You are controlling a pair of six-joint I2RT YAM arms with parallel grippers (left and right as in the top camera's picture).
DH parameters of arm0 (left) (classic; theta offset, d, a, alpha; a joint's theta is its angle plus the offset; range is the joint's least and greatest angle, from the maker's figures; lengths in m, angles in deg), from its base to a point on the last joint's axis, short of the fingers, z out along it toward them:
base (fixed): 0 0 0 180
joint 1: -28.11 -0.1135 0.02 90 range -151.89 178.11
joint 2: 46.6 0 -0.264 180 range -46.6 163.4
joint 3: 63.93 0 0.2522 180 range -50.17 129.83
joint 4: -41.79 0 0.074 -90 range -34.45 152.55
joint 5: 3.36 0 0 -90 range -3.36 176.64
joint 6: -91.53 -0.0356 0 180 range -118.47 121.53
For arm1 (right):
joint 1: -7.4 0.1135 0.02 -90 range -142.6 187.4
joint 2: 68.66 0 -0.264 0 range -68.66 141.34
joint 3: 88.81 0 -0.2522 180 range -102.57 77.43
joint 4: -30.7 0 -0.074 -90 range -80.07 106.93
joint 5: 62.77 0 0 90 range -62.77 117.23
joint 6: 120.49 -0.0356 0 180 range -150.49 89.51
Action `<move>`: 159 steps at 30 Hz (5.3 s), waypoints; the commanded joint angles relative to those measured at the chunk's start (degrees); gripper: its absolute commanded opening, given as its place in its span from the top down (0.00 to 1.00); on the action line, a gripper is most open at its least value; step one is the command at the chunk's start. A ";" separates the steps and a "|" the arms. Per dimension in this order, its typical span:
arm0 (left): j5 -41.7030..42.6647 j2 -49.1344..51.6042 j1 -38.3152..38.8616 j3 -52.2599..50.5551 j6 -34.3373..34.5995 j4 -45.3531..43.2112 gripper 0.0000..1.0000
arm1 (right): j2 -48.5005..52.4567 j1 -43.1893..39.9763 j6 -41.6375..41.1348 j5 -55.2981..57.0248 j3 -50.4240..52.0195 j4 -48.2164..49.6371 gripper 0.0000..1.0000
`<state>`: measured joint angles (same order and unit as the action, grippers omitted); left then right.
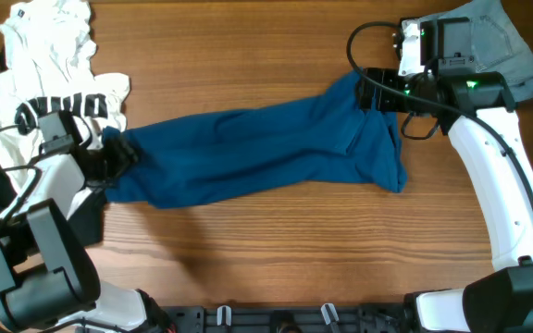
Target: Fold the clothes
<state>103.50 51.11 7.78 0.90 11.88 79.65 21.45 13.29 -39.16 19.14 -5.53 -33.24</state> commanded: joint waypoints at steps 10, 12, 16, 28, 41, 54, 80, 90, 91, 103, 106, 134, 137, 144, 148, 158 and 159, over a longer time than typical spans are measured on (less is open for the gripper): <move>3.72 0.96 -1.99 0.37 1.88 -2.38 0.45 | 0.44 -0.07 1.16 -0.68 -0.28 0.02 0.01; 3.96 0.98 -2.40 0.37 1.86 -2.45 0.47 | 0.44 -0.07 1.18 -0.68 -0.28 0.20 0.01; 5.49 0.98 -2.10 0.37 1.86 -2.32 0.59 | 0.44 -0.07 1.14 -0.68 -0.28 0.33 0.01; 5.55 -2.03 -5.46 11.72 1.57 10.54 0.96 | 0.90 -0.07 -0.52 -1.11 -0.22 -0.02 0.18; 1.11 -6.23 -5.55 20.65 -2.71 22.23 0.96 | 11.30 2.36 -0.57 -11.37 -0.17 0.04 0.94; 1.07 -10.80 0.68 29.64 -5.66 29.86 0.96 | 26.43 3.21 -6.03 -14.62 -0.17 3.76 0.96; -0.83 10.73 37.59 29.62 3.69 17.81 0.96 | 26.69 0.76 -3.34 -14.67 -0.17 6.67 0.96; -0.85 10.71 41.44 29.64 5.55 13.35 0.00 | 26.69 0.76 -3.50 -14.69 -0.17 7.02 0.96; -0.85 10.49 41.42 29.64 5.57 13.40 0.00 | 26.69 0.76 -3.52 -14.69 -0.17 7.13 0.96; -0.87 -1.84 31.34 33.86 2.36 22.73 0.05 | 26.69 0.76 -3.48 -14.69 -0.17 7.04 0.96; -2.27 -0.76 30.64 33.03 1.68 25.09 0.57 | 26.69 0.76 -3.41 -14.67 -0.17 6.84 0.96; -5.18 12.74 37.48 28.52 7.17 22.77 0.96 | 26.69 0.76 -3.30 -13.31 -0.17 5.57 0.95; -5.16 13.79 38.64 28.52 8.74 22.64 0.96 | 26.69 0.48 -3.32 -13.14 -0.17 5.55 0.95; -1.81 14.03 42.49 28.55 9.90 18.47 0.96 | 26.69 -0.15 -3.34 -13.16 -0.17 5.64 0.95; 1.33 14.03 44.70 28.55 10.60 17.49 0.96 | 26.69 -1.36 -3.34 -13.18 -0.17 5.55 0.95; 3.74 14.03 50.88 28.55 12.87 18.34 0.96 | 26.69 -3.52 -3.34 -13.42 -0.17 5.51 0.95; 3.69 14.03 51.45 28.55 12.85 18.34 0.96 | 26.69 -3.63 -3.34 -13.42 -0.17 5.49 0.95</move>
<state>104.92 64.90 56.71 29.84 23.29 97.92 47.72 10.17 -43.64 5.63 -5.53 -27.60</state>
